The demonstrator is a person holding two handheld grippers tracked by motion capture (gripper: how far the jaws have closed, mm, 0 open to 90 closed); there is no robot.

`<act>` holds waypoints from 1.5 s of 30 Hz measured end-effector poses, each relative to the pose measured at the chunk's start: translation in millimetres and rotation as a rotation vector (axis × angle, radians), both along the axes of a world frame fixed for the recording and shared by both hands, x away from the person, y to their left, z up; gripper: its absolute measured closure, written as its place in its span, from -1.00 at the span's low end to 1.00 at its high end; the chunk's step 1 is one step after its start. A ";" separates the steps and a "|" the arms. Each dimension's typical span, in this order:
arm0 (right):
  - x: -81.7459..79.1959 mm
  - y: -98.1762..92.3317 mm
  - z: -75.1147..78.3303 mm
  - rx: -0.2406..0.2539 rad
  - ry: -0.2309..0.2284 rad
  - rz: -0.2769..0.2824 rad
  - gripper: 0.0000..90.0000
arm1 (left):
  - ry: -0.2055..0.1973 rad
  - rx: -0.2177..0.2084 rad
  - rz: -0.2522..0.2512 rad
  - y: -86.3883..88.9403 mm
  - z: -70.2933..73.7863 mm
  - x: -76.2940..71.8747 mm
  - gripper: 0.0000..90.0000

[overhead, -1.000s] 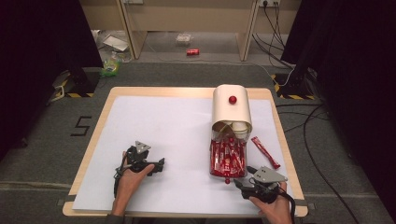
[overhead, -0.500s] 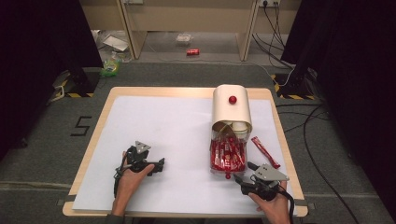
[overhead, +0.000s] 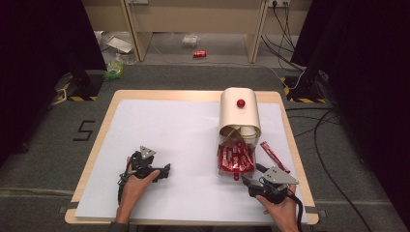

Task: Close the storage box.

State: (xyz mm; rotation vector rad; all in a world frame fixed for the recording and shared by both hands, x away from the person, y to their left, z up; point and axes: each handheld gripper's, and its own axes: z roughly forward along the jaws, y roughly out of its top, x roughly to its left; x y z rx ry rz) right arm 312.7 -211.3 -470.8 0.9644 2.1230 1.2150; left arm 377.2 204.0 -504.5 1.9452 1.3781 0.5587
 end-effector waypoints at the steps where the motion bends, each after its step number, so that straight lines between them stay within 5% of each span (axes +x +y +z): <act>1: -0.1 0.6 0.3 -0.001 0.000 -0.007 -0.31 | 0.000 -0.001 -0.001 0.1 0.0 0.1 -0.96; 20: 10.2 2.3 -0.3 -0.005 -0.009 -0.018 -0.33 | 0.001 -0.002 -0.001 0.2 0.0 0.1 -0.96; 45: 30.7 2.7 -2.6 0.050 0.015 -0.054 -0.32 | 0.001 -0.004 -0.002 0.4 0.0 0.2 -0.97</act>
